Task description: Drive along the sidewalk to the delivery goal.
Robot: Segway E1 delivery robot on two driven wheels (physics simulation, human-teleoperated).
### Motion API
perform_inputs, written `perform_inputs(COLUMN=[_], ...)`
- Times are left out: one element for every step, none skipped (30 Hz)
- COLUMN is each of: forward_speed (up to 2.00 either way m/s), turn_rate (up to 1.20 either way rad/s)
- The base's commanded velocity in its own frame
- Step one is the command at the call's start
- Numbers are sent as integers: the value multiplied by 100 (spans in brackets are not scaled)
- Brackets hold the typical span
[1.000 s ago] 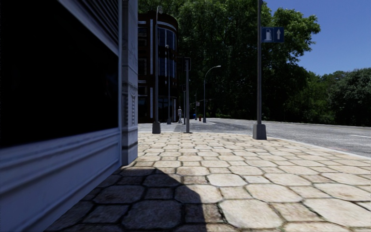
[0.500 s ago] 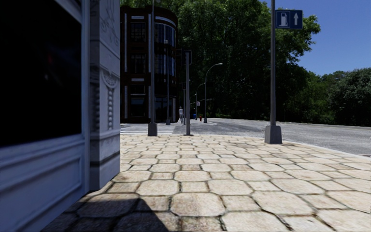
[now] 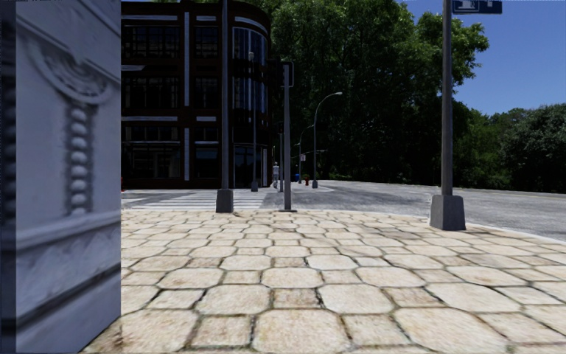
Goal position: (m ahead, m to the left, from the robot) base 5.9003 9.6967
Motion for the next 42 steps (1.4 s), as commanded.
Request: perform_inputs(forward_speed=[200,200,200,200,200,200,200,200,200,200,200,200,195,174,174,155,144,141,140,140,140,140,140,140,140,140,140,140,140,140,140,140,140,140,140,141,141,141,141,142,142,142], turn_rate=[0,0,0,0,0,0,4,9,22,22,31,41,47,50,50,57,58,59,59,59,59,59,59,59,59,59,59,59,59,59,59,59,59,59,59,59,59,59,59,59,59,59])
